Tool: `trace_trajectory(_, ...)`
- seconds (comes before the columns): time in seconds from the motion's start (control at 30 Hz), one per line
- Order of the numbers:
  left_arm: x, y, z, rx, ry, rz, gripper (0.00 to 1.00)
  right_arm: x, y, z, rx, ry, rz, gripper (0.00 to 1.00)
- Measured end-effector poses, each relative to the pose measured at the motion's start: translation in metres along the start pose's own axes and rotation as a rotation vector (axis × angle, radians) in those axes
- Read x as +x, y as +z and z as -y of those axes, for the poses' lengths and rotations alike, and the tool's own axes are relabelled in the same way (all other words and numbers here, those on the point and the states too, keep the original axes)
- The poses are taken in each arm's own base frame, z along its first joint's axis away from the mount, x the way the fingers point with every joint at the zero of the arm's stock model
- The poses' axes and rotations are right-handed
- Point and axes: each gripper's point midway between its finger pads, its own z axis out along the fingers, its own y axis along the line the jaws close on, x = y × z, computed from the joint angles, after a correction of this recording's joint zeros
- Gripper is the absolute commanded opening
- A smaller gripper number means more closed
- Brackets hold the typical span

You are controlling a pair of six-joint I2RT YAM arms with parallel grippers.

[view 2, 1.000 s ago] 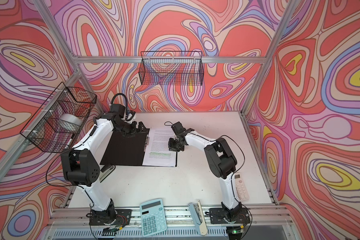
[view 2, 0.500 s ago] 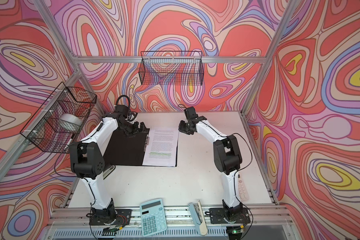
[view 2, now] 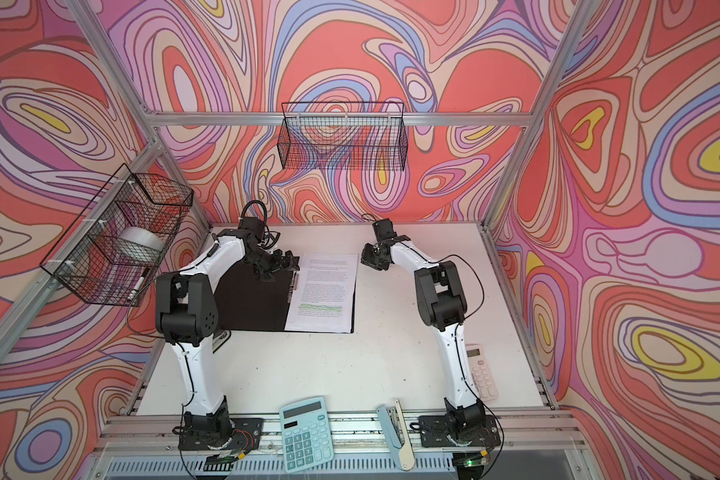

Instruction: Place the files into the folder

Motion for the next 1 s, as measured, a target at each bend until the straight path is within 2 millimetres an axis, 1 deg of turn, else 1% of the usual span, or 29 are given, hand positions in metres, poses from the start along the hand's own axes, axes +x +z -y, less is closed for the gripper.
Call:
trace_trajectory(0.13, 0.0, 0.004, 0.001, 0.013, -0.013, -0.005, 1.0, -0.006, 0.008, -0.009, -0.045, -0.019, 0.0, 0.31)
trace_trajectory(0.27, 0.0, 0.008, 0.001, 0.02, -0.03, -0.016, 1.0, -0.01, 0.014, -0.015, -0.078, -0.037, 0.0, 0.28)
trace_trajectory(0.5, 0.0, 0.017, -0.001, 0.027, -0.051, -0.037, 1.0, -0.014, 0.03, -0.019, -0.106, -0.066, -0.014, 0.15)
trace_trajectory(0.57, 0.001, 0.02, -0.002, 0.027, -0.058, -0.043, 1.0, -0.014, 0.032, -0.019, -0.113, -0.073, -0.019, 0.1)
trace_trajectory(0.67, 0.001, 0.024, -0.003, 0.026, -0.068, -0.048, 1.0, -0.013, 0.032, -0.022, -0.123, -0.084, -0.027, 0.07)
trace_trajectory(0.73, 0.0, 0.026, -0.004, 0.028, -0.071, -0.05, 1.0, -0.012, 0.031, -0.022, -0.127, -0.091, -0.035, 0.07)
trace_trajectory(0.8, 0.0, 0.028, -0.004, 0.03, -0.072, -0.05, 1.0, -0.01, 0.031, -0.022, -0.131, -0.099, -0.044, 0.1)
trace_trajectory(0.93, -0.001, 0.03, -0.003, 0.036, -0.075, -0.051, 1.0, -0.007, 0.03, -0.025, -0.144, -0.123, -0.058, 0.22)
trace_trajectory(1.0, -0.001, 0.03, -0.003, 0.039, -0.074, -0.051, 1.0, -0.006, 0.03, -0.025, -0.145, -0.13, -0.063, 0.27)
